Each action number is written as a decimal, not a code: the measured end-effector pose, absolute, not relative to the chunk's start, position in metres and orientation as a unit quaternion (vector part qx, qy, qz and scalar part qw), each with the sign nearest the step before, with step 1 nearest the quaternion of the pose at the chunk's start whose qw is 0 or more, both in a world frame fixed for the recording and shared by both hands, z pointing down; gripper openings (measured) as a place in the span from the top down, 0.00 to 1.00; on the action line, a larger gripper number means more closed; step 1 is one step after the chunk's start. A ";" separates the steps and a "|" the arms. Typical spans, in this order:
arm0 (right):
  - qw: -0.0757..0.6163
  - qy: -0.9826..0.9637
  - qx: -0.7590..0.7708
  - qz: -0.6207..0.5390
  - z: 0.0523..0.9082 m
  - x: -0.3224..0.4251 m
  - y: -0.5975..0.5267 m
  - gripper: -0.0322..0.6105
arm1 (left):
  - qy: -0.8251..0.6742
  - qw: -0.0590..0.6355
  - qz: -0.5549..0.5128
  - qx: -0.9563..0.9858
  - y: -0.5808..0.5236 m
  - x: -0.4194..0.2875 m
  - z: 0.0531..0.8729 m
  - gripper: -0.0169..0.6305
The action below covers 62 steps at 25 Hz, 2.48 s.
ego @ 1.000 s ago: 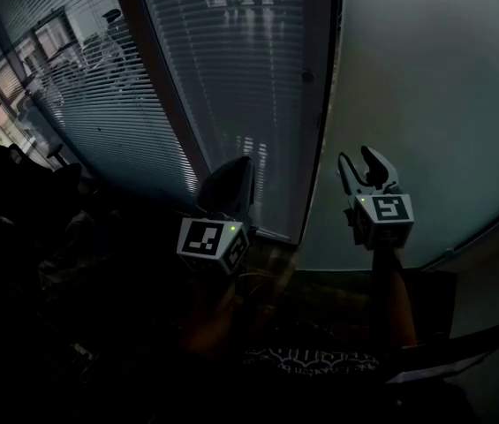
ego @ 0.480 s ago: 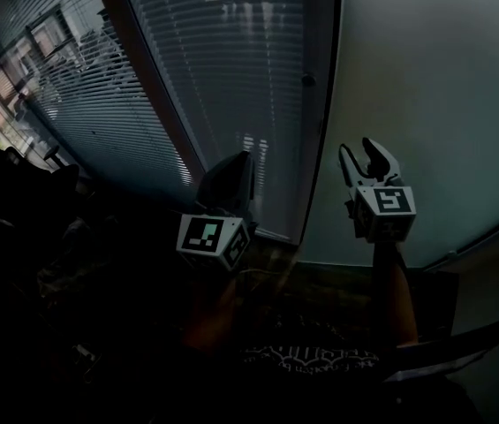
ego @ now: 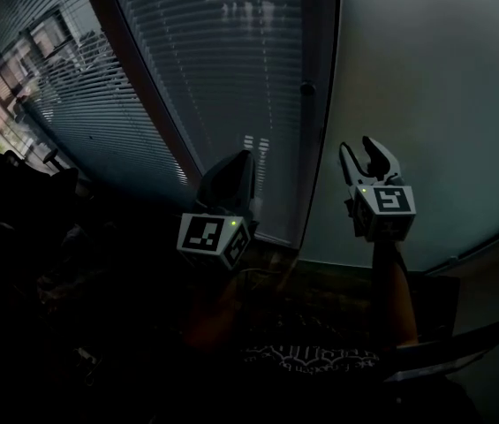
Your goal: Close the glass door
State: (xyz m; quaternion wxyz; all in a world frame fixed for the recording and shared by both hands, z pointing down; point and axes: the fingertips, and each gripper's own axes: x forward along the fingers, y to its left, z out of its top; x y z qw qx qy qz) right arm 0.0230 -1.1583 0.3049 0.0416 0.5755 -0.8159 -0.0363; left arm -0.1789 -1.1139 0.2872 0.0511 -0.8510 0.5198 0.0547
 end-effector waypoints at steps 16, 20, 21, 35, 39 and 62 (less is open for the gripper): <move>0.036 -0.812 0.581 -0.038 0.307 0.030 -1.195 0.65 | 0.525 0.048 0.053 -0.848 -1.146 -0.178 0.292 0.97; 0.036 -0.811 0.582 -0.038 0.307 0.032 -1.202 0.65 | 0.525 0.043 0.050 -0.848 -1.151 -0.177 0.296 0.97; 0.036 -0.811 0.583 -0.039 0.307 0.033 -1.204 0.65 | 0.523 0.045 0.050 -0.850 -1.152 -0.175 0.297 0.97; 0.031 -0.805 0.591 -0.038 0.305 0.039 -1.227 0.65 | 0.530 0.042 0.049 -0.846 -1.169 -0.181 0.298 0.97; 0.028 -0.803 0.595 -0.038 0.315 0.041 -1.233 0.65 | 0.529 0.041 0.049 -0.847 -1.172 -0.181 0.307 0.97; 0.022 -0.802 0.596 -0.034 0.305 0.045 -1.240 0.68 | 0.529 0.039 0.041 -0.847 -1.176 -0.173 0.299 0.97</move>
